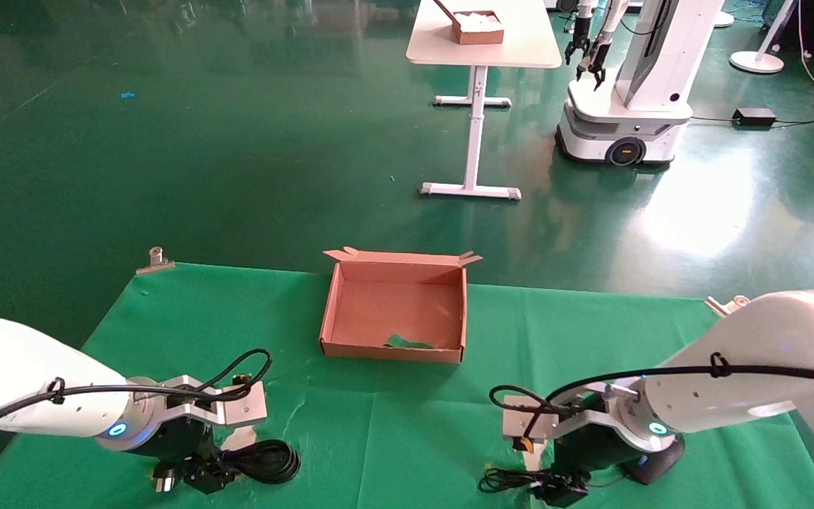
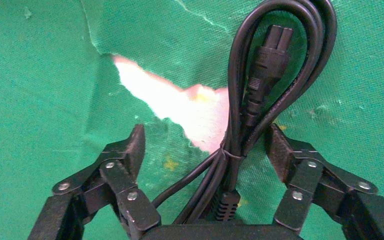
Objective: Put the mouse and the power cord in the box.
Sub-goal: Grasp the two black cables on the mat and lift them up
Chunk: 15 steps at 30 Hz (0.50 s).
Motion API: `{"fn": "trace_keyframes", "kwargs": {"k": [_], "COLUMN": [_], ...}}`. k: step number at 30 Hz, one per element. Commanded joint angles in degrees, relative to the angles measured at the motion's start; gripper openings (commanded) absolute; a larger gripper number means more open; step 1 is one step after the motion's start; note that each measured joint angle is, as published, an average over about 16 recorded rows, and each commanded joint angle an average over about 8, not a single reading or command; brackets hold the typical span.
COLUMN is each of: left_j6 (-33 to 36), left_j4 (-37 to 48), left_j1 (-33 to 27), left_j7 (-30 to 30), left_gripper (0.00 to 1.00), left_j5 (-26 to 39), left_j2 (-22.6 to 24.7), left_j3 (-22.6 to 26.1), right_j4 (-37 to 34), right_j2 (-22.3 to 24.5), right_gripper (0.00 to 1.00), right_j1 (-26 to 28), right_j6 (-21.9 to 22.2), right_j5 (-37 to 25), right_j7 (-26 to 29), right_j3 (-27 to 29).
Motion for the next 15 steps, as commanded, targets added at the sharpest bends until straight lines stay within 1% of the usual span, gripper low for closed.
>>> {"fn": "trace_keyframes", "kwargs": {"k": [1,15], "left_j6": [0.0,0.1], "left_j4": [0.0,-0.1], "left_j1": [0.0,0.0], "left_j7": [0.0,0.0], "left_gripper": [0.00,0.00], "left_j5": [0.0,-0.2], "left_j2": [0.0,0.0], "left_j3": [0.0,0.0], "right_j4": [0.2,0.9], "right_j2": [0.1,0.4], "right_gripper": [0.00,0.00], "right_j1": [-0.1,-0.3], "right_j6": [-0.1,-0.2], "right_j5": [0.1,0.3], "right_j7": [0.0,-0.1], "right_j3": [0.0,0.1]}}
